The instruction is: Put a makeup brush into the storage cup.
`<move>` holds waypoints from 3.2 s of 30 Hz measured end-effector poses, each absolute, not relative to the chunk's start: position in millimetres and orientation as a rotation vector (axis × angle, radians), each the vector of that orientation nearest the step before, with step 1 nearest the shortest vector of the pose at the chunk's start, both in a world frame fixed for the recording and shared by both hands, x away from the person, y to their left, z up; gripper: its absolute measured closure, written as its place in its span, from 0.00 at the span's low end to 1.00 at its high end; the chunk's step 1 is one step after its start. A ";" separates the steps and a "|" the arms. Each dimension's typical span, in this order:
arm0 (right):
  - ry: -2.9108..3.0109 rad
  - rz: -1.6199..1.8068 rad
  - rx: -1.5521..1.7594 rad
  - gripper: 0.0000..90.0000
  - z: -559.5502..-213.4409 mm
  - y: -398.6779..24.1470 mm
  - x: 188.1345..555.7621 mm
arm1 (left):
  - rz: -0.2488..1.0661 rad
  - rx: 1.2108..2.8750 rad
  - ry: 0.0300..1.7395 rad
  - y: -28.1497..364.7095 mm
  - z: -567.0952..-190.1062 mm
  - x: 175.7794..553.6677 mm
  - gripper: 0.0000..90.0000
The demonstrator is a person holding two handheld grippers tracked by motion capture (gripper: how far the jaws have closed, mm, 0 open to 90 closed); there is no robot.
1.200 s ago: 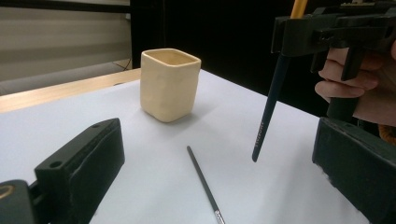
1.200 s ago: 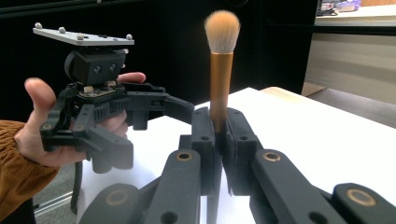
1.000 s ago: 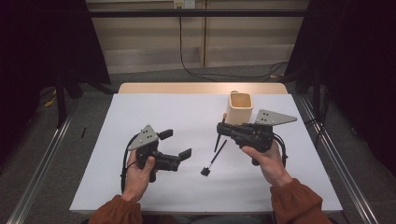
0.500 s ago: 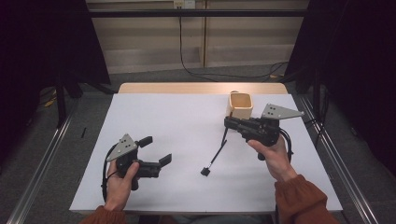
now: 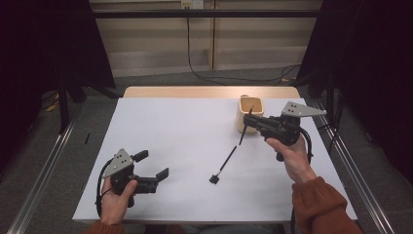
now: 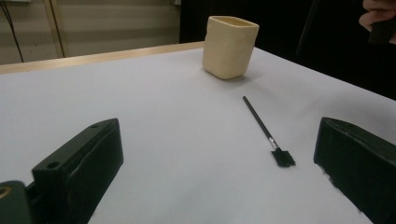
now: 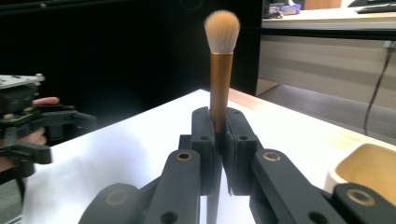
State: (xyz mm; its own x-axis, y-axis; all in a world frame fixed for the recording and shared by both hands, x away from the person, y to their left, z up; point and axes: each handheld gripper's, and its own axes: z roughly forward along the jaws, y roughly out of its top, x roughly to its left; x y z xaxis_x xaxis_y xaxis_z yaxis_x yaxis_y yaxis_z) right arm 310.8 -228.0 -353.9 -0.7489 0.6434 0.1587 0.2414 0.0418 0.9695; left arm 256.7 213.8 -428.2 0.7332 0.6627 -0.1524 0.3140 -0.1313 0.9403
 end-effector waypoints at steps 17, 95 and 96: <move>1.958 1.707 0.898 0.93 -334.6 -244.4 328.0 | 0.386 1.692 0.806 227.4 -430.0 247.5 0.01; 1.913 1.445 1.105 0.93 -345.6 -252.1 430.3 | 0.397 1.721 0.751 228.5 -428.8 244.4 0.01; 1.914 1.441 1.107 0.93 -346.5 -252.1 430.2 | 0.397 1.721 0.751 228.5 -428.8 244.4 0.01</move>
State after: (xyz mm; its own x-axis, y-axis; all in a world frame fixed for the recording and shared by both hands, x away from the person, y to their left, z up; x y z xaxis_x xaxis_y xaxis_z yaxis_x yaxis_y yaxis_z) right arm 430.2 -252.1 -346.5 -0.5463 0.8337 0.0806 0.3080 0.1105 0.9449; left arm 244.4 228.5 -428.8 0.7373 0.6651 -0.1189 0.2764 -0.1364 0.9513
